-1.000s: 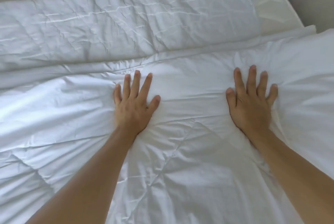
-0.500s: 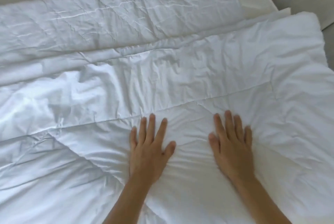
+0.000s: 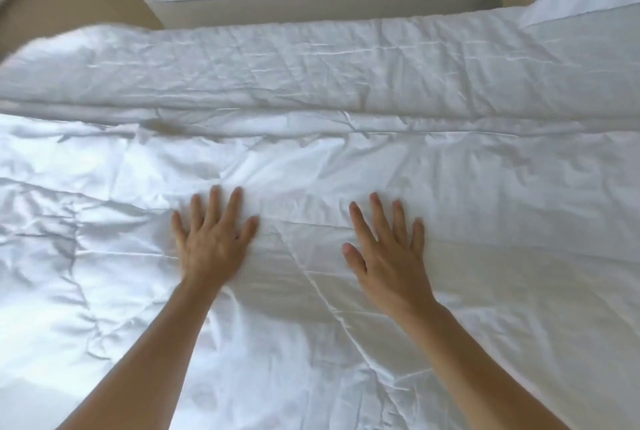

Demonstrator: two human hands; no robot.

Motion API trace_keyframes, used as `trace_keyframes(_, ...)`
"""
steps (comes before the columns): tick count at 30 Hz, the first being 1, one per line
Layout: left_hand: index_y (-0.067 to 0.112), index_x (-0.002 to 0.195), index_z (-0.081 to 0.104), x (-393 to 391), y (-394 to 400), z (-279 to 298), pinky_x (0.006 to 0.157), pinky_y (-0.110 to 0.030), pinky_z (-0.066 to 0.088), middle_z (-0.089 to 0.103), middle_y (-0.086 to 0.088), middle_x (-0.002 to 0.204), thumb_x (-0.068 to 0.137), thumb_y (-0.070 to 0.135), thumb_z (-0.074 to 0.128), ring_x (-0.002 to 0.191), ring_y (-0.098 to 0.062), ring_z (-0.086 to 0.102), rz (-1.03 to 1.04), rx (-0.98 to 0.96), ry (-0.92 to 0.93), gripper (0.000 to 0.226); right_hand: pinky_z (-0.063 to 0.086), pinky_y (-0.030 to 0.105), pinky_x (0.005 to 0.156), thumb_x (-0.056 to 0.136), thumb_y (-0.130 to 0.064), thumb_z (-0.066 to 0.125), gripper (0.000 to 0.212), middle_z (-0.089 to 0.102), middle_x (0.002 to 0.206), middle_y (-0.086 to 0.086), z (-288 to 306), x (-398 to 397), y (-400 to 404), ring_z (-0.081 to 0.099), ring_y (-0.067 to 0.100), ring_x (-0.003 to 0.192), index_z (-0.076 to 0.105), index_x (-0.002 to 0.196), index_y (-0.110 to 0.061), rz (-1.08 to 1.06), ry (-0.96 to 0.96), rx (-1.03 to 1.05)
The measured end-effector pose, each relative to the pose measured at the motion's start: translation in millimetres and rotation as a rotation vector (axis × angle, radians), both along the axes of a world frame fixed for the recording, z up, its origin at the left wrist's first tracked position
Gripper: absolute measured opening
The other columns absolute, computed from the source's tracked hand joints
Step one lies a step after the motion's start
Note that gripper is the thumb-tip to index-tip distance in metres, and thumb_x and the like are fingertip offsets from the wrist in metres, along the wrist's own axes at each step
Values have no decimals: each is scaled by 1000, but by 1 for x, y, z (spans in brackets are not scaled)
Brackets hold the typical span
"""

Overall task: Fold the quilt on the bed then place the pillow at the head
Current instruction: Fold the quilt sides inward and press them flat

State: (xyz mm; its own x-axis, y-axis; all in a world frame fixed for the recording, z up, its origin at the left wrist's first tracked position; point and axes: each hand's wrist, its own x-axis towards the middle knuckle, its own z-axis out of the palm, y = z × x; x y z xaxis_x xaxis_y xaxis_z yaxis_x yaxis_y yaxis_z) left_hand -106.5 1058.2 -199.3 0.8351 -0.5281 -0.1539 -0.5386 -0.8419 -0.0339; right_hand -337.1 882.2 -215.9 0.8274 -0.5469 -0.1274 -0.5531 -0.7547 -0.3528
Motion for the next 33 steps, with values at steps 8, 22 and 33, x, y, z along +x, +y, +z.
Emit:
trace_keyframes(8, 47, 159, 6, 57, 88, -16, 122, -61, -1, 2, 3, 172, 94, 76, 13, 158, -27, 0, 297, -94, 57, 72, 19, 64, 119, 101, -56, 34, 61, 32, 166, 6, -23, 156, 62, 27, 39, 153, 40, 155, -30, 325, -101, -149)
trace_keyframes(22, 39, 160, 15, 82, 64, -69, 123, -54, 14, 16, -5, 170, 100, 62, 17, 157, -32, 11, 152, -224, -94, 64, 14, 57, 123, 105, -52, 22, 61, 23, 169, 6, -60, 232, 31, 20, 28, 156, 23, 162, -30, 203, -35, -336)
trace_keyframes(33, 34, 160, 21, 48, 69, -52, 121, -58, 17, 19, -8, 169, 98, 66, 15, 155, -37, 15, 49, -148, -35, 70, 15, 52, 124, 105, -48, 25, 57, 28, 168, 5, -49, 124, 74, 24, 27, 155, 30, 159, -30, 160, 23, -284)
